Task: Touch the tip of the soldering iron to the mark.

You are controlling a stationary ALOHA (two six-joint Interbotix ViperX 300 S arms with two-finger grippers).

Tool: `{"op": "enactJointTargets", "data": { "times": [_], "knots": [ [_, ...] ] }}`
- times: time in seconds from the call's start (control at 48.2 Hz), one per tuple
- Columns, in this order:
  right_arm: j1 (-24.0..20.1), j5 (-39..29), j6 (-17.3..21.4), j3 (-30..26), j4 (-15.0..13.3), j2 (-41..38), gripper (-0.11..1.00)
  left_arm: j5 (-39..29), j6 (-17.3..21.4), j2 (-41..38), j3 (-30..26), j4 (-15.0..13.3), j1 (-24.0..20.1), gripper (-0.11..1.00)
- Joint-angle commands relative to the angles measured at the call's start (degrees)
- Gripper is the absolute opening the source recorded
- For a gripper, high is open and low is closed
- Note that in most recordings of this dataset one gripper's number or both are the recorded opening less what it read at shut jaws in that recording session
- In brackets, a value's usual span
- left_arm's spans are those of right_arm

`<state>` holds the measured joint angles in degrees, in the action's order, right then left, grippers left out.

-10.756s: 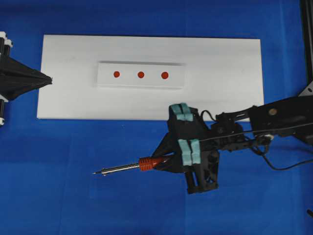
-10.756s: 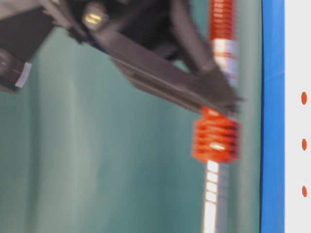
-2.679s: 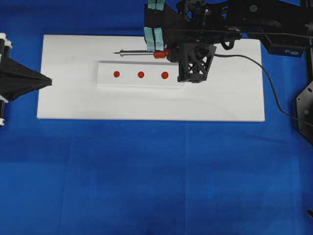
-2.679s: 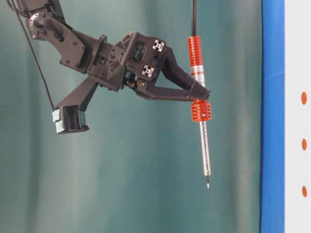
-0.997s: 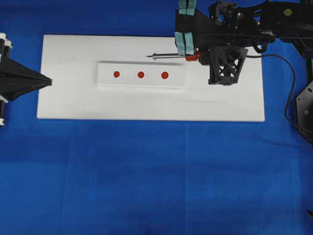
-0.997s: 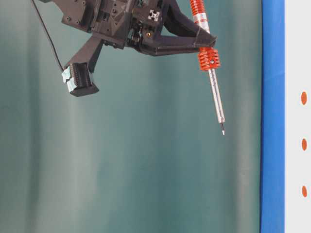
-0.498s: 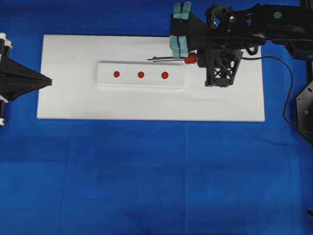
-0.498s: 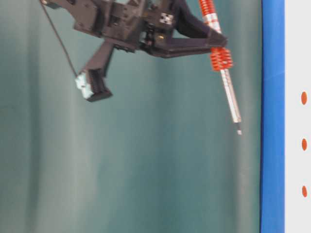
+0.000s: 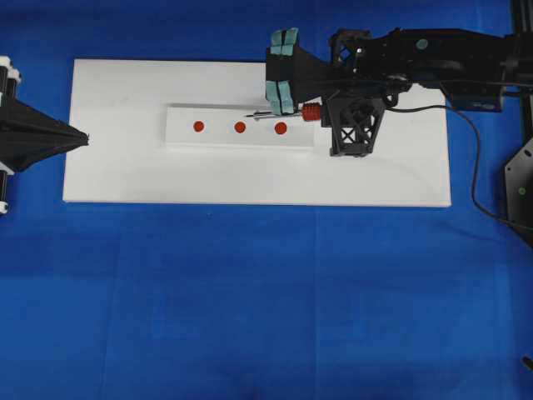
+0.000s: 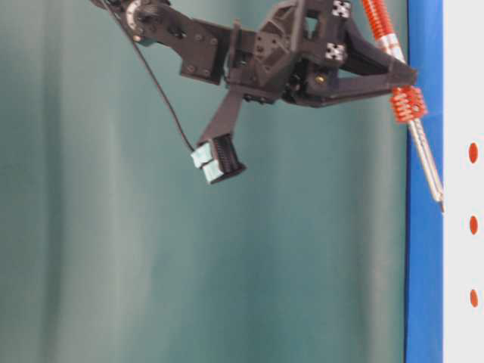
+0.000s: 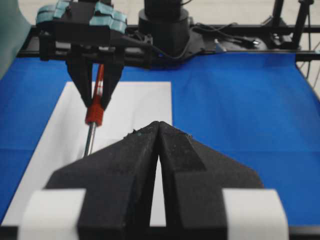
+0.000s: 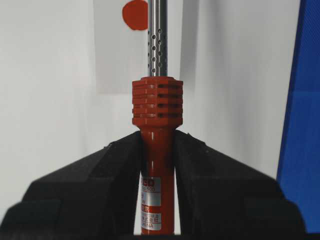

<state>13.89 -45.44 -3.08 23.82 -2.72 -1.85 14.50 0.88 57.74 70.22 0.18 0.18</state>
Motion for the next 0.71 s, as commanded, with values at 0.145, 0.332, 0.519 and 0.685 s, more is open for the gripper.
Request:
{"op": "enactJointTargets", "data": {
  "times": [0.145, 0.332, 0.519, 0.685],
  "knots": [
    [-0.7, 1.8, 0.1, 0.1, 0.4, -1.2, 0.06, 0.3, 0.1, -0.3, -0.6, 0.1, 0.0, 0.0],
    [-0.7, 2.2, 0.1, 0.1, 0.4, -1.9, 0.06, 0.3, 0.1, -0.3, -0.6, 0.1, 0.0, 0.0],
    [-0.8, 2.2, 0.1, 0.1, 0.4, -1.9, 0.06, 0.3, 0.1, -0.3, -0.6, 0.1, 0.0, 0.0],
    [-0.8, 2.1, 0.1, 0.2, 0.4, -1.9, 0.06, 0.3, 0.1, -0.3, -0.6, 0.1, 0.0, 0.0]
  ]
}}
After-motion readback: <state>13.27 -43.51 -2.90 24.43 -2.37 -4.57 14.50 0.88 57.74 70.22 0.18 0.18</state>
